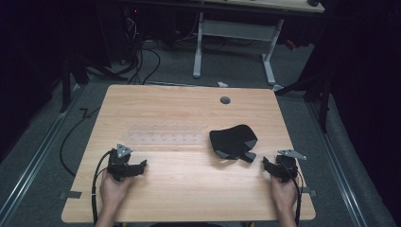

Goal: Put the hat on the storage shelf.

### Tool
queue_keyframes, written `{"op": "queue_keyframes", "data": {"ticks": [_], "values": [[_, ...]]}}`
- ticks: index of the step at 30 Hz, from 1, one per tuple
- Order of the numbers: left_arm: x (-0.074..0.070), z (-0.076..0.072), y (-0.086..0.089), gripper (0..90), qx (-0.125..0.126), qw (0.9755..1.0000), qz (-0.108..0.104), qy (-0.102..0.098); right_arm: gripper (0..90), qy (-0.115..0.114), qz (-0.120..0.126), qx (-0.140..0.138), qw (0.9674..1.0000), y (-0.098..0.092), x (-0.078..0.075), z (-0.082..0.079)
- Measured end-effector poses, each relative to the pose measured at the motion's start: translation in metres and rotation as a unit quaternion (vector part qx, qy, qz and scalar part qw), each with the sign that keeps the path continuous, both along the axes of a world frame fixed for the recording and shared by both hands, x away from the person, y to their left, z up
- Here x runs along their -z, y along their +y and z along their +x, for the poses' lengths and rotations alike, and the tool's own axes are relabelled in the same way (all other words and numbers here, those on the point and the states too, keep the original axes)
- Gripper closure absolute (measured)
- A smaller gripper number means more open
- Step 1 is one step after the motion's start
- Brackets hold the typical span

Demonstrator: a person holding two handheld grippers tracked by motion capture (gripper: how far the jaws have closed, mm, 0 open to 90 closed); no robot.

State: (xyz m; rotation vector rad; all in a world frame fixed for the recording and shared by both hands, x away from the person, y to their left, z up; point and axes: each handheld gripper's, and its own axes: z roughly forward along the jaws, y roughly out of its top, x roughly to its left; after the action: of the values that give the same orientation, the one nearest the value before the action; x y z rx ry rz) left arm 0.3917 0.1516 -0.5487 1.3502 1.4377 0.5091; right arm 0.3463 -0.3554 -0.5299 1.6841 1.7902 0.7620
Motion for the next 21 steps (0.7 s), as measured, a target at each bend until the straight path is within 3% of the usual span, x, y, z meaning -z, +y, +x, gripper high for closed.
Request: {"op": "queue_keyframes", "data": {"ticks": [11,16,21], "values": [[-0.0001,0.0000,0.0001,16.8,-0.001,1.0000,0.000,0.000,39.6,0.001,0.000,-0.002,1.0000,0.0010,-0.0001,0.0004],[-0.0001,0.0000,0.0001,16.8,-0.001,1.0000,0.000,0.000,33.8,0.005,0.002,-0.011,0.9999,0.0020,0.0001,0.0011],[-0.0001,0.0000,0.0001,16.8,-0.001,1.0000,0.000,0.000,33.6,0.006,0.001,-0.012,0.9999,0.0019,-0.0001,0.0012]]}}
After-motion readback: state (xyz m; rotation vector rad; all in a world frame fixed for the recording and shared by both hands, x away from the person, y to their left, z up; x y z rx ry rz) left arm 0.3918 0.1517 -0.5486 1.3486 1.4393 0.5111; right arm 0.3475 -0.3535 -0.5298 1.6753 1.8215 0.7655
